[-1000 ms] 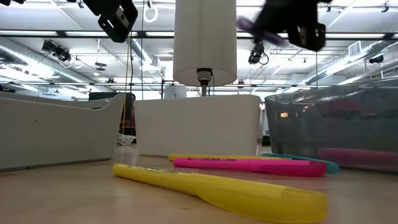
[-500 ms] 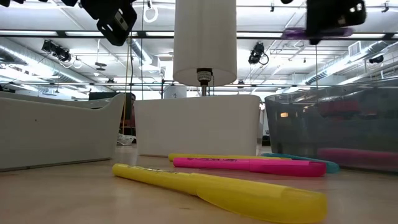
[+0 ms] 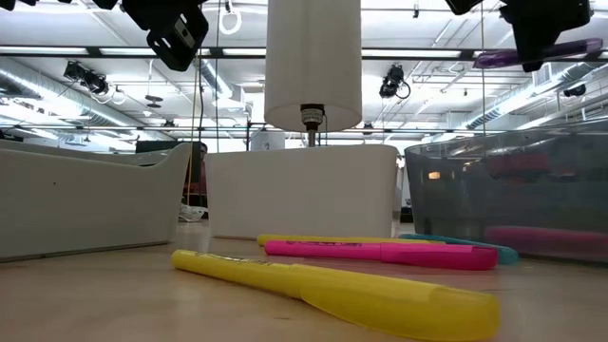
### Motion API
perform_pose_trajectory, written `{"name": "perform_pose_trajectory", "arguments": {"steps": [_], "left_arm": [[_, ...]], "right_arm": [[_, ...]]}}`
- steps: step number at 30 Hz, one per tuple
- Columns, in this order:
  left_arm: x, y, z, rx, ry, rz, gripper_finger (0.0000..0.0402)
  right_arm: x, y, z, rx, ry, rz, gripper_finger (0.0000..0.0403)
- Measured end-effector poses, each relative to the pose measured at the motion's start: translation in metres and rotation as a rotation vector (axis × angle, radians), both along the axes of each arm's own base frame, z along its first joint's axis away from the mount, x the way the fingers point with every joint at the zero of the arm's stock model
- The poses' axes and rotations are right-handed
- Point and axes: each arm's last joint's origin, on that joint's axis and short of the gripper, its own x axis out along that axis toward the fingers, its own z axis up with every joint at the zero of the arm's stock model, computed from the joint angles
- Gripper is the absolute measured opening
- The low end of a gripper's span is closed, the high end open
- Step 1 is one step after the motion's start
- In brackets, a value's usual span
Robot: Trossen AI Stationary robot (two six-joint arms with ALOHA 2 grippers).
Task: Pick & Place Markers
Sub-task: Put the purple pen in the black bin
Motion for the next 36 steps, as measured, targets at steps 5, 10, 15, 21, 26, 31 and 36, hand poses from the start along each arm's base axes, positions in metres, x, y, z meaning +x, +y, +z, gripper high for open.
{"name": "perform_pose_trajectory", "arguments": {"steps": [5,10,15,21,26,31,36], "left_arm": [[0.000,0.000,0.000,0.000,0.000,0.000,0.0126],[0.000,0.000,0.000,0.000,0.000,0.000,0.0126],[0.000,0.000,0.000,0.000,0.000,0.000,0.0126],[0.000,0.001,0.000,0.000,0.000,0.002,0.0126],[0.000,0.001,0.000,0.000,0.001,0.003,0.0126],[0.000,0.001,0.000,0.000,0.001,0.003,0.0126],[0.000,0.001,0.000,0.000,0.001,0.003,0.0126]], "right_arm": [[0.003,0.002,-0.007,-0.041,-0.008,0.021,0.0020],[0.011,0.005,-0.030,-0.024,-0.019,0.054,0.0020],[0.014,0.009,-0.060,0.033,-0.006,0.079,0.0020],[0.008,0.007,-0.082,0.031,0.053,0.074,0.0031],[0.006,0.006,-0.088,0.033,0.056,0.073,0.0031],[0.007,0.005,-0.089,0.029,0.046,0.072,0.0032],[0.009,0.005,-0.088,0.034,0.031,0.073,0.0033]]}}
